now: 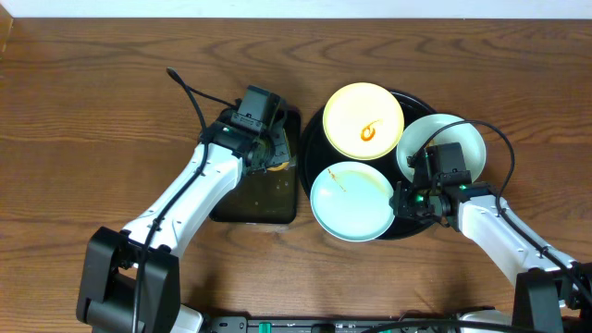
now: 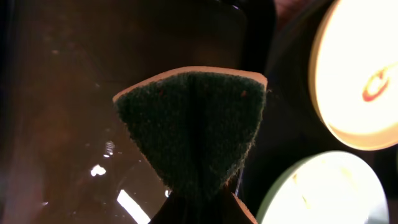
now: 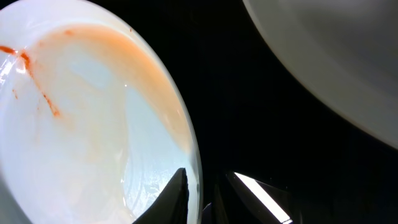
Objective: Clean dirty plates on tray and stack at the side
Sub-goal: 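Scrub the front pale green plate with the sponge in the left gripper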
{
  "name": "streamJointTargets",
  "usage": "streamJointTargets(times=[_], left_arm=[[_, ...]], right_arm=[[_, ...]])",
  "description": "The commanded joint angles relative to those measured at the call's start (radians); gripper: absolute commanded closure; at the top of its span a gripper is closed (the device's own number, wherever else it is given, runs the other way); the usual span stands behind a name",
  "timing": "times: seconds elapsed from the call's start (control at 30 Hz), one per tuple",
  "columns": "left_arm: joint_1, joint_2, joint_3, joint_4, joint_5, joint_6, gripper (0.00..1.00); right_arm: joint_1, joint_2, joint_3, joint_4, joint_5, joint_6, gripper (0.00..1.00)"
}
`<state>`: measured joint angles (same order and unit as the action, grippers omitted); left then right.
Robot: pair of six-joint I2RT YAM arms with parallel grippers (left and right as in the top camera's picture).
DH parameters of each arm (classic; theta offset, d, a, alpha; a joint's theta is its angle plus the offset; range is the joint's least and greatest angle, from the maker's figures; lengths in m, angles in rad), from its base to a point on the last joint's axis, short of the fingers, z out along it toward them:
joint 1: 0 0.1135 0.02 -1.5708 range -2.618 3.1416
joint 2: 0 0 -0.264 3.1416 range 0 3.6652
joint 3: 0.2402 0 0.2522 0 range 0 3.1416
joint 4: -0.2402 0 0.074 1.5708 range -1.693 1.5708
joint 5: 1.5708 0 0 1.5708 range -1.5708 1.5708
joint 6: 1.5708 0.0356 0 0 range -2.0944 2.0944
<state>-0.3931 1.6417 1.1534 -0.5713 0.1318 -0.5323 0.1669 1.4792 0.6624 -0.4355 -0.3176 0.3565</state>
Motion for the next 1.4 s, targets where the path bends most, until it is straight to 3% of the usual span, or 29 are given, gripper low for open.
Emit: streamJointTargets(times=[0.0, 0.17, 0.23, 0.57, 0.87, 1.0, 1.37], left_arm=[[-0.032, 0.005, 0.006, 0.014, 0.124, 0.097, 0.93], [-0.126, 0.008, -0.006, 0.047, 0.149, 0.243, 0.93], [-0.169, 0.017, -0.012, 0.072, 0.148, 0.27, 0.92], [-0.291, 0.151, -0.018, 0.177, 0.15, 0.27, 0.92], [-0.367, 0.22, -0.018, 0.224, 0.148, 0.27, 0.92], [-0.361, 0.257, -0.018, 0.225, 0.101, 0.27, 0.92], [-0.277, 0.266, -0.018, 0.261, 0.035, 0.265, 0.92]], right_arm=[[0.011, 0.007, -0.004, -0.002, -0.001, 0.002, 0.89], [0.011, 0.007, -0.004, -0.002, -0.002, 0.002, 0.89], [0.011, 0.007, -0.004, -0.002, -0.005, 0.002, 0.77], [0.011, 0.007, -0.004, -0.01, -0.005, 0.002, 0.76], [0.011, 0.007, -0.004, -0.01, -0.005, 0.002, 0.86], [0.011, 0.007, -0.004, -0.01, -0.005, 0.002, 0.99], [0.011, 0.007, -0.004, -0.025, -0.005, 0.002, 0.99]])
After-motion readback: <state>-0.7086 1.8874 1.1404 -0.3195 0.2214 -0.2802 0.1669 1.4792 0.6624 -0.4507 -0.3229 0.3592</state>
